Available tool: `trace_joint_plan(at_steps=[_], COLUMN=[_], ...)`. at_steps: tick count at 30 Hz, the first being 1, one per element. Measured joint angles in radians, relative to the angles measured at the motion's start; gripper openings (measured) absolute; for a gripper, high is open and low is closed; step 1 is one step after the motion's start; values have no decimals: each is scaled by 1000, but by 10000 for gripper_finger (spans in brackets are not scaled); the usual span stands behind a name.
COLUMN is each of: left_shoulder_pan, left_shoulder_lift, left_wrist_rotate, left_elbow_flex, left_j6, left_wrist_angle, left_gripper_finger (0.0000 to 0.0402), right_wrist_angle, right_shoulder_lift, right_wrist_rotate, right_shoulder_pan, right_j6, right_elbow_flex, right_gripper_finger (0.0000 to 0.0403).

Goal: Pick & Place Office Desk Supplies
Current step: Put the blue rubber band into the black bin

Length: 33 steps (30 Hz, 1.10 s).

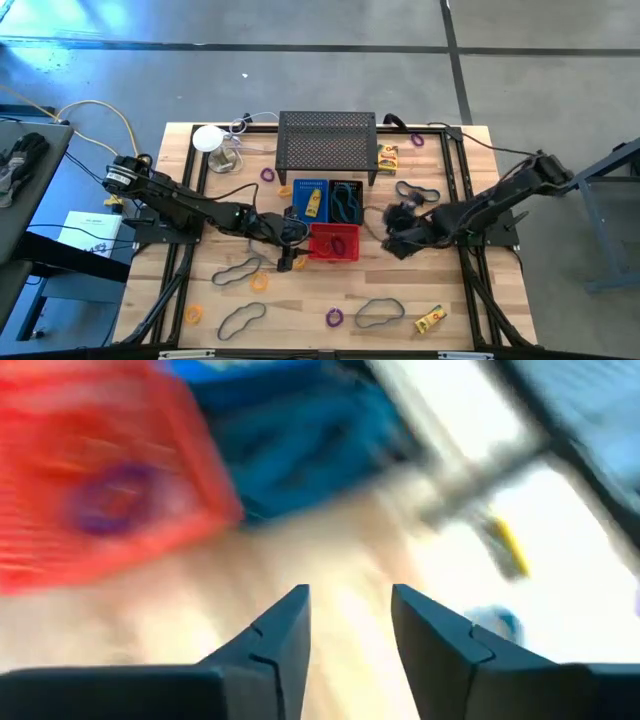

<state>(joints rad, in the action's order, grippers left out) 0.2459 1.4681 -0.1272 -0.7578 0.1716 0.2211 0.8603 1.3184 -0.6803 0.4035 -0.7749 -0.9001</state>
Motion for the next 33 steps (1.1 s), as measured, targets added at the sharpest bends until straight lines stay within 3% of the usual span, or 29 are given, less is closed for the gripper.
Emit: trace_joint_plan(at_steps=[5, 9, 15, 21, 25, 33], left_shoulder_pan=[0, 0, 0, 0, 0, 0], left_shoulder_lift=[0, 0, 0, 0, 0, 0], left_wrist_rotate=[0, 0, 0, 0, 0, 0], left_elbow_flex=[0, 0, 0, 0, 0, 0], left_j6=[8, 6, 5, 5, 5, 4], left_wrist_angle=[0, 0, 0, -12, -23, -13], left_gripper_finger=[215, 215, 215, 215, 215, 215], right_wrist_angle=[296, 361, 280, 213, 148, -153], right_shoulder_lift=[-29, -32, -21, -20, -20, -19], right_wrist_rotate=[6, 69, 243, 310, 392, 395], right_shoulder_pan=[-49, -146, -336, -508, -591, -710], right_j6=[-338, -407, -233, -64, 51, 259], right_elbow_flex=[0, 1, 1, 10, 92, 255], right_gripper_finger=[118, 114, 114, 115, 115, 115])
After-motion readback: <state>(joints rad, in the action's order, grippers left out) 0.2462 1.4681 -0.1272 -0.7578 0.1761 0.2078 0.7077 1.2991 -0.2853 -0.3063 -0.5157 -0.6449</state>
